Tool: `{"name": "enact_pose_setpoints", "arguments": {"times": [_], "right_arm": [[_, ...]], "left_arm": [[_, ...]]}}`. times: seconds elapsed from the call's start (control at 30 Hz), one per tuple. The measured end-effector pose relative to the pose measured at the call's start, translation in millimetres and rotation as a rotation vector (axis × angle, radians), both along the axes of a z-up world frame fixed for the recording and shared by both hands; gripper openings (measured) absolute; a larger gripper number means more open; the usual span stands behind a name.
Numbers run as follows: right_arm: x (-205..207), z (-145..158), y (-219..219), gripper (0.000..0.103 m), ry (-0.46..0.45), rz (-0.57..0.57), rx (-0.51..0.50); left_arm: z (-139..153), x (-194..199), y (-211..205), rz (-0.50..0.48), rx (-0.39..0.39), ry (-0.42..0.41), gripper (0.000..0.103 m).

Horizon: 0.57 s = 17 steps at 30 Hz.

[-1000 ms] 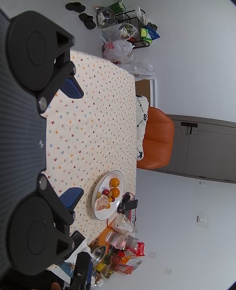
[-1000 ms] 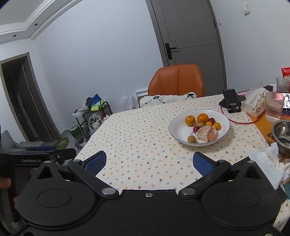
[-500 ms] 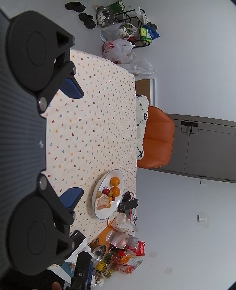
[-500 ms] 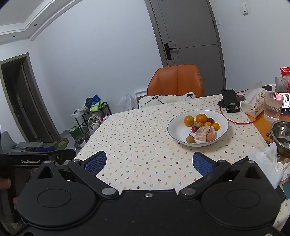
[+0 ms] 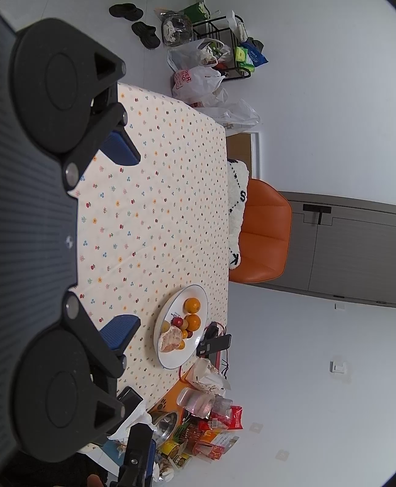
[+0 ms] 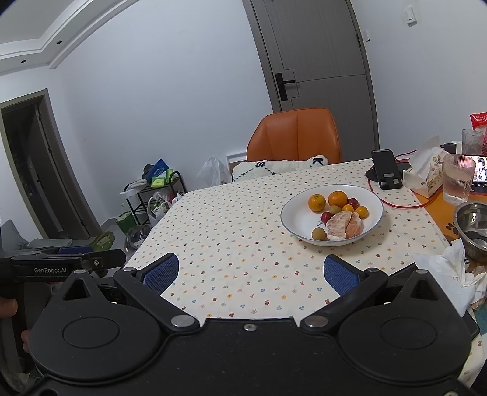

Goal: Organize fruits

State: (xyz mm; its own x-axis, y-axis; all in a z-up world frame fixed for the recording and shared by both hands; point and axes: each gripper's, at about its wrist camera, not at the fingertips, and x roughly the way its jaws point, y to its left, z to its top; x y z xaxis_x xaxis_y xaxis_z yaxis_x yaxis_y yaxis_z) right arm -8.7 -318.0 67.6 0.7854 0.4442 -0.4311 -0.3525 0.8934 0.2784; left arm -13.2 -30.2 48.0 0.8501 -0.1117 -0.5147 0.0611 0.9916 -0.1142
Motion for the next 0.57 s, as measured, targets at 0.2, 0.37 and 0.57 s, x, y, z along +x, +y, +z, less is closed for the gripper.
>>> {"name": "enact_pose_setpoints", "arguments": {"times": [0.2, 0.37, 0.57], "right_arm": [[-0.3, 0.0, 0.0, 0.103, 0.0, -0.002, 0.0], [-0.1, -0.5, 0.0, 0.103, 0.001, -0.002, 0.0], [-0.1, -1.1, -0.6, 0.103, 0.001, -0.004, 0.0]], "left_arm": [[0.3, 0.1, 0.2, -0.002, -0.001, 0.0, 0.103], [1.4, -0.3, 1.3, 0.004, -0.005, -0.001, 0.103], [1.4, -0.1, 1.2, -0.001, -0.002, 0.001, 0.103]]}}
